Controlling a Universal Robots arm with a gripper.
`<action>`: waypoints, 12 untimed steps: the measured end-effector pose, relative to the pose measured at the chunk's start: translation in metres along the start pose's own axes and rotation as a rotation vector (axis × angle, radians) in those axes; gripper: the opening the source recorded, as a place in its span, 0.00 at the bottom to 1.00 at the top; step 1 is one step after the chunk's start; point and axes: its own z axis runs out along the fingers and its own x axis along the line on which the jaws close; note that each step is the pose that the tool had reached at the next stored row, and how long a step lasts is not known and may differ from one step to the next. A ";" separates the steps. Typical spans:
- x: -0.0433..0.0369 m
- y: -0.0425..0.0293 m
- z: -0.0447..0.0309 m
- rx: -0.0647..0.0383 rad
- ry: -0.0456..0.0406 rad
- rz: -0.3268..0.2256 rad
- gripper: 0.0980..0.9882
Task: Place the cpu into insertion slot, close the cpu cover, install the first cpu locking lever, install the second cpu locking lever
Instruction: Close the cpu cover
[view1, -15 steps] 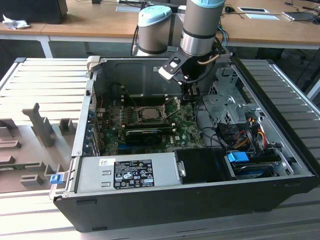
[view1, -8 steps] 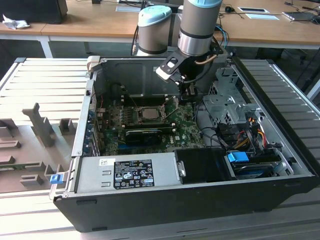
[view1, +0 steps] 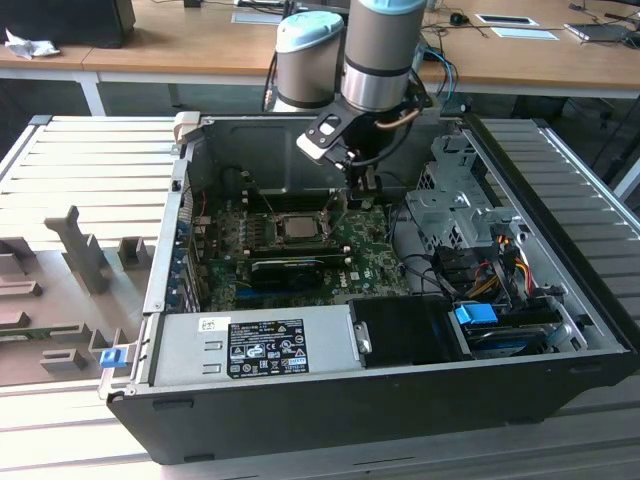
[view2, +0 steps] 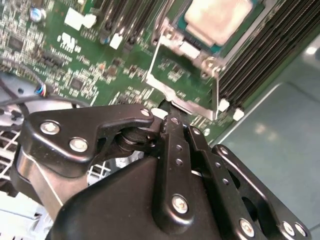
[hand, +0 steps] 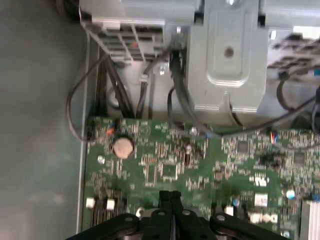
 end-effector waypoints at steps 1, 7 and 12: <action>0.0001 -0.0024 -0.0001 0.000 -0.0001 0.000 0.01; 0.0009 -0.0152 -0.0002 0.000 0.0001 0.000 0.01; 0.0022 -0.0363 -0.0003 0.000 0.0000 0.000 0.01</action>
